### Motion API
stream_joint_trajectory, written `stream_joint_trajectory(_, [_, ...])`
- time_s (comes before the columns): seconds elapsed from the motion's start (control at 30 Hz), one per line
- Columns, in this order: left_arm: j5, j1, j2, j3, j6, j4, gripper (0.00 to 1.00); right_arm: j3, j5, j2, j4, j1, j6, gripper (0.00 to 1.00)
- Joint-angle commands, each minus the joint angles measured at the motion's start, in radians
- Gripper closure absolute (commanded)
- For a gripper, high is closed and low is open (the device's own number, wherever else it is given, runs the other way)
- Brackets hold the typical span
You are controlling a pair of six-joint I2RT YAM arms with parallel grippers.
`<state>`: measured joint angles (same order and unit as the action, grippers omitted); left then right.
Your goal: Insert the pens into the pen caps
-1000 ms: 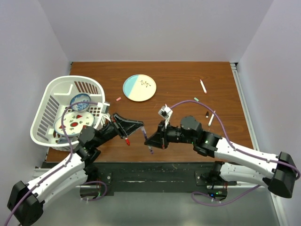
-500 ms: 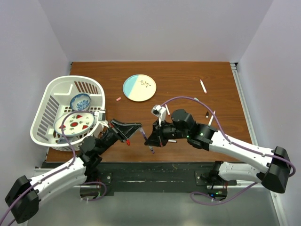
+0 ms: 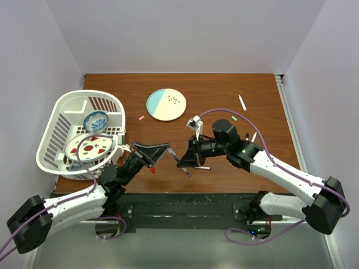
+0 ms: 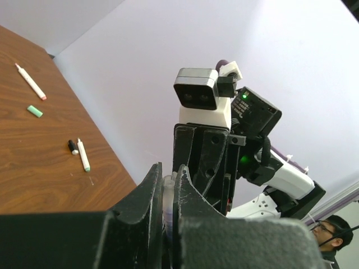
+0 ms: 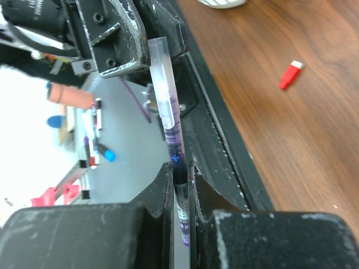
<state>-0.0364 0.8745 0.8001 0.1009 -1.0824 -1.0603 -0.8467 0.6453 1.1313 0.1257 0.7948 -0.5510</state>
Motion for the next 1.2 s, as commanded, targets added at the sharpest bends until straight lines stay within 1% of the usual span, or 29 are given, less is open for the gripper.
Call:
stream_joint_trajectory(0.0, [0.457, 0.124, 0.001, -0.072, -0.043, 0.062, 1.00, -0.043, -0.245, 0.016, -0.528, -0.112, -0.096, 1.00])
stream_joint_trajectory(0.03, [0.448, 0.124, -0.002, -0.041, -0.044, 0.083, 1.00, -0.022, -0.222, 0.015, -0.540, -0.112, -0.104, 1.00])
stream_joint_trajectory(0.1, [0.432, 0.123, -0.006, 0.012, -0.013, 0.202, 1.00, 0.042, -0.179, 0.004, -0.561, -0.111, -0.107, 1.00])
stream_joint_trajectory(0.13, [0.412, 0.123, -0.003, 0.073, 0.001, 0.245, 1.00, 0.063, -0.164, 0.001, -0.564, -0.111, -0.102, 1.00])
stream_joint_trajectory(0.17, [0.402, 0.123, -0.002, 0.104, 0.034, 0.334, 1.00, 0.081, -0.147, -0.008, -0.566, -0.111, -0.099, 1.00])
stream_joint_trajectory(0.27, [0.351, 0.116, 0.007, 0.227, 0.094, 0.483, 1.00, 0.153, -0.119, -0.051, -0.569, -0.112, -0.101, 1.00])
stream_joint_trajectory(0.33, [0.325, 0.100, 0.020, 0.304, 0.116, 0.545, 1.00, 0.192, -0.119, -0.080, -0.549, -0.111, -0.101, 0.99])
stream_joint_trajectory(0.37, [0.320, 0.092, 0.027, 0.325, 0.130, 0.595, 1.00, 0.201, -0.119, -0.099, -0.529, -0.109, -0.102, 0.90])
stream_joint_trajectory(0.43, [0.313, 0.058, 0.050, 0.379, 0.134, 0.643, 1.00, 0.222, -0.121, -0.151, -0.500, -0.111, -0.095, 0.84])
stream_joint_trajectory(0.47, [0.319, 0.044, 0.057, 0.391, 0.133, 0.666, 1.00, 0.227, -0.133, -0.168, -0.450, -0.111, -0.093, 0.72])
stream_joint_trajectory(0.5, [0.325, 0.015, 0.071, 0.399, 0.131, 0.669, 1.00, 0.238, -0.136, -0.201, -0.428, -0.111, -0.090, 0.67])
stream_joint_trajectory(0.57, [0.349, -0.021, 0.086, 0.424, 0.128, 0.686, 1.00, 0.254, -0.124, -0.237, -0.373, -0.111, -0.089, 0.60])
stream_joint_trajectory(0.6, [0.360, -0.058, 0.103, 0.431, 0.131, 0.692, 1.00, 0.282, -0.121, -0.260, -0.354, -0.109, -0.089, 0.56])
stream_joint_trajectory(0.63, [0.378, -0.075, 0.111, 0.444, 0.133, 0.695, 1.00, 0.294, -0.118, -0.304, -0.330, -0.111, -0.080, 0.54])
stream_joint_trajectory(0.67, [0.386, -0.089, 0.128, 0.451, 0.142, 0.695, 1.00, 0.307, -0.112, -0.330, -0.248, -0.111, -0.064, 0.52])
stream_joint_trajectory(0.7, [0.398, -0.113, 0.140, 0.459, 0.147, 0.697, 1.00, 0.313, -0.111, -0.356, -0.191, -0.111, -0.044, 0.48])
stream_joint_trajectory(0.73, [0.418, -0.126, 0.151, 0.480, 0.157, 0.704, 1.00, 0.316, -0.113, -0.413, -0.135, -0.111, 0.000, 0.46])
stream_joint_trajectory(0.77, [0.418, -0.134, 0.178, 0.497, 0.191, 0.744, 1.00, 0.319, -0.110, -0.439, -0.039, -0.111, 0.016, 0.42])
stream_joint_trajectory(0.8, [0.411, -0.143, 0.192, 0.514, 0.208, 0.772, 1.00, 0.321, -0.104, -0.465, -0.002, -0.111, 0.026, 0.39])
stream_joint_trajectory(0.83, [0.383, -0.146, 0.208, 0.540, 0.226, 0.795, 1.00, 0.321, -0.104, -0.496, 0.027, -0.111, 0.037, 0.30])
stream_joint_trajectory(0.87, [0.374, -0.147, 0.246, 0.548, 0.260, 0.812, 1.00, 0.319, -0.107, -0.543, 0.069, -0.109, 0.033, 0.26])
stream_joint_trajectory(0.93, [0.342, -0.154, 0.295, 0.566, 0.282, 0.821, 1.00, 0.316, -0.137, -0.590, 0.092, -0.109, 0.007, 0.19])
stream_joint_trajectory(0.97, [0.330, -0.157, 0.351, 0.571, 0.292, 0.819, 1.00, 0.313, -0.147, -0.622, 0.106, -0.111, -0.003, 0.18])
stream_joint_trajectory(1.03, [0.319, -0.167, 0.413, 0.595, 0.299, 0.813, 1.00, 0.302, -0.179, -0.639, 0.121, -0.111, -0.026, 0.15])
stream_joint_trajectory(1.07, [0.317, -0.172, 0.477, 0.606, 0.303, 0.815, 1.00, 0.295, -0.185, -0.648, 0.138, -0.109, -0.030, 0.14])
stream_joint_trajectory(1.13, [0.296, -0.184, 0.534, 0.649, 0.318, 0.827, 1.00, 0.288, -0.205, -0.654, 0.150, -0.109, -0.041, 0.13])
stream_joint_trajectory(1.17, [0.291, -0.186, 0.588, 0.664, 0.337, 0.844, 1.00, 0.284, -0.216, -0.657, 0.167, -0.111, -0.043, 0.13])
